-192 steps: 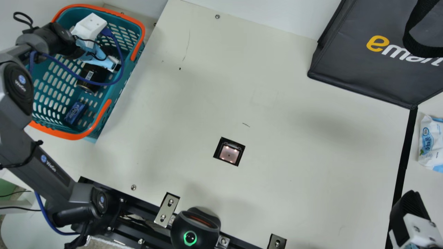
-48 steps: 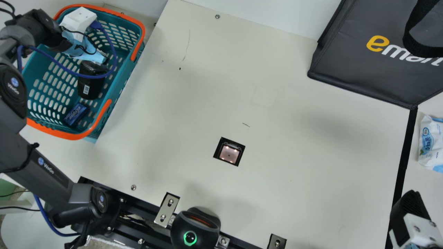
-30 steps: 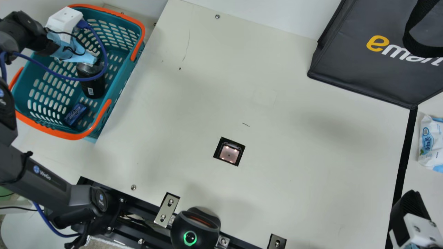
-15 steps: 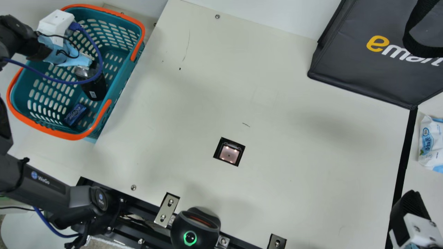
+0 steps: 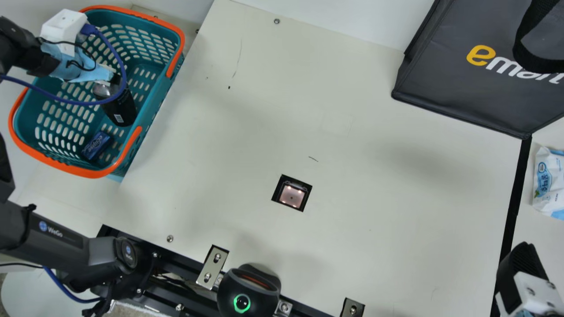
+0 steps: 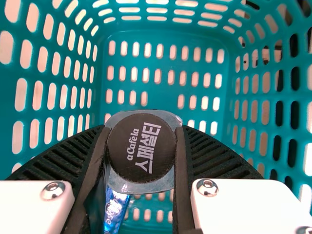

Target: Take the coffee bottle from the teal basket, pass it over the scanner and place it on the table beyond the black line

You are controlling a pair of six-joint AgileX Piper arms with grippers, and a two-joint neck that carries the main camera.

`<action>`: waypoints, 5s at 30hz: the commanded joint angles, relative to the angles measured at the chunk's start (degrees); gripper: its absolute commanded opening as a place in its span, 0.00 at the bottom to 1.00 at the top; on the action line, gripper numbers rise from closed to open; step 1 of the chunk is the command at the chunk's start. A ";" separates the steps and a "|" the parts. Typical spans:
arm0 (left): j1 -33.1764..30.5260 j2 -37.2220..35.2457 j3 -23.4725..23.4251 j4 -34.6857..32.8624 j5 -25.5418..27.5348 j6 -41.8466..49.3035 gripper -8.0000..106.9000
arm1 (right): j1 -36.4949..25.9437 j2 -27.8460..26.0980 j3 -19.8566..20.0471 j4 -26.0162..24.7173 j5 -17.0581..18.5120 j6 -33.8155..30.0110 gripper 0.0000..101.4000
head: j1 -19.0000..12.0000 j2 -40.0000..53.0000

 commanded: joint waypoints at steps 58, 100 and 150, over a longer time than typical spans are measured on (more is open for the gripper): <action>-23.61 -35.24 -2.02 3.06 7.71 -32.07 0.00 | 0.00 0.00 0.00 0.00 0.01 0.00 0.94 | -1.66 0.14; -48.67 -32.36 18.71 22.65 -13.12 -60.37 0.06 | 0.00 0.00 0.00 0.00 0.01 0.00 0.94 | -1.66 0.14; -35.60 -54.47 17.19 8.35 5.20 -42.75 0.85 | 0.00 0.00 0.00 0.00 0.01 0.00 0.94 | -1.66 0.14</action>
